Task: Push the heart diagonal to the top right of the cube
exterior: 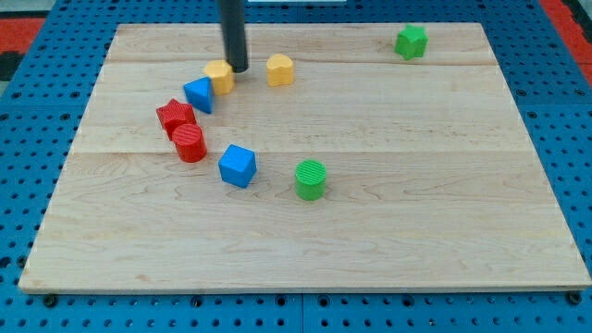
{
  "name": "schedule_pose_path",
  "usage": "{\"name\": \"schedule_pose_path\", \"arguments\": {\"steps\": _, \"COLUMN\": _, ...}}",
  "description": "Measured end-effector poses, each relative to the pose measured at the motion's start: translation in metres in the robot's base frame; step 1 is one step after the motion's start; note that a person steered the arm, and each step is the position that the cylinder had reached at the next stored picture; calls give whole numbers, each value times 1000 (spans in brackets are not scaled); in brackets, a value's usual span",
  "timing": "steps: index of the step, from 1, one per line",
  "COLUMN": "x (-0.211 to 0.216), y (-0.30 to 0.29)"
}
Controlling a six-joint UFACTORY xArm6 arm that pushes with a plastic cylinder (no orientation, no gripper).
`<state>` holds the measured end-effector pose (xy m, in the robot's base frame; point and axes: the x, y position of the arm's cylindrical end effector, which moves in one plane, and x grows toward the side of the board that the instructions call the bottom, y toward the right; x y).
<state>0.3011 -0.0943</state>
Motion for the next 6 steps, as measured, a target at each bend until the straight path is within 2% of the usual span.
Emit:
{"name": "schedule_pose_path", "arguments": {"steps": 2, "x": 15, "y": 85}}
{"name": "schedule_pose_path", "arguments": {"steps": 3, "x": 26, "y": 6}}
{"name": "schedule_pose_path", "arguments": {"steps": 4, "x": -17, "y": 58}}
{"name": "schedule_pose_path", "arguments": {"steps": 5, "x": -18, "y": 124}}
{"name": "schedule_pose_path", "arguments": {"steps": 6, "x": -1, "y": 137}}
